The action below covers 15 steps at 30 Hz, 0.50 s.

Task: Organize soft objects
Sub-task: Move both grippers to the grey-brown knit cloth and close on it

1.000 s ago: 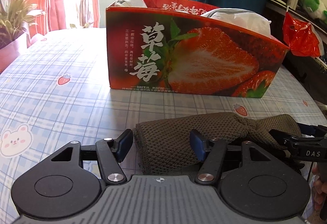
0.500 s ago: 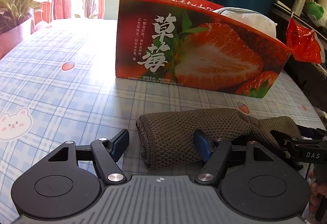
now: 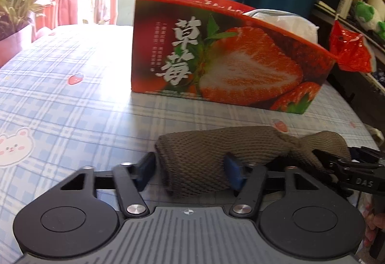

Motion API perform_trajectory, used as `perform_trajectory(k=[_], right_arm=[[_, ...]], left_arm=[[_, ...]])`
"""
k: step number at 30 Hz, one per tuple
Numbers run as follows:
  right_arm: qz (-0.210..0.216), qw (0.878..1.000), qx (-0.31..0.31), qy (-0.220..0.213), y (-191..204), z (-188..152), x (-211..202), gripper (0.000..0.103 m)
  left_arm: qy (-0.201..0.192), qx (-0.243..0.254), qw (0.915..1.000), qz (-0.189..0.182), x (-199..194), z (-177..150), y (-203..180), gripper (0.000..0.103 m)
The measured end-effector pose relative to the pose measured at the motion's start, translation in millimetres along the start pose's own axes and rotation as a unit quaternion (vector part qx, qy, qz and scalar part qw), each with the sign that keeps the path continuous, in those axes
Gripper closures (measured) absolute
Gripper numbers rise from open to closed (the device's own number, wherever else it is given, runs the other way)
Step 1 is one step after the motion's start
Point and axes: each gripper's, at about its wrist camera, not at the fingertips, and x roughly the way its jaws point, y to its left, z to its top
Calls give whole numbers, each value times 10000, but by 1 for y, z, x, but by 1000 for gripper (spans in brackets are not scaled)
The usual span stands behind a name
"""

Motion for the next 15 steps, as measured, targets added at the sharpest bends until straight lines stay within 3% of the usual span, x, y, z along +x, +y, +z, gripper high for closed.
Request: perform_trajectory(k=[4, 6, 15], right_arm=[[120, 9998, -140, -75, 4, -1, -3, 58], [170, 9996, -220, -108, 7, -2, -5, 65], [266, 9992, -250, -149, 8, -3, -6, 70]], left_arm=[[-24, 196, 9998, -20, -1, -1, -7, 70], [-23, 224, 9997, -45, -1, -1, -9, 74], [-20, 240, 9997, -45, 0, -2, -9, 75]])
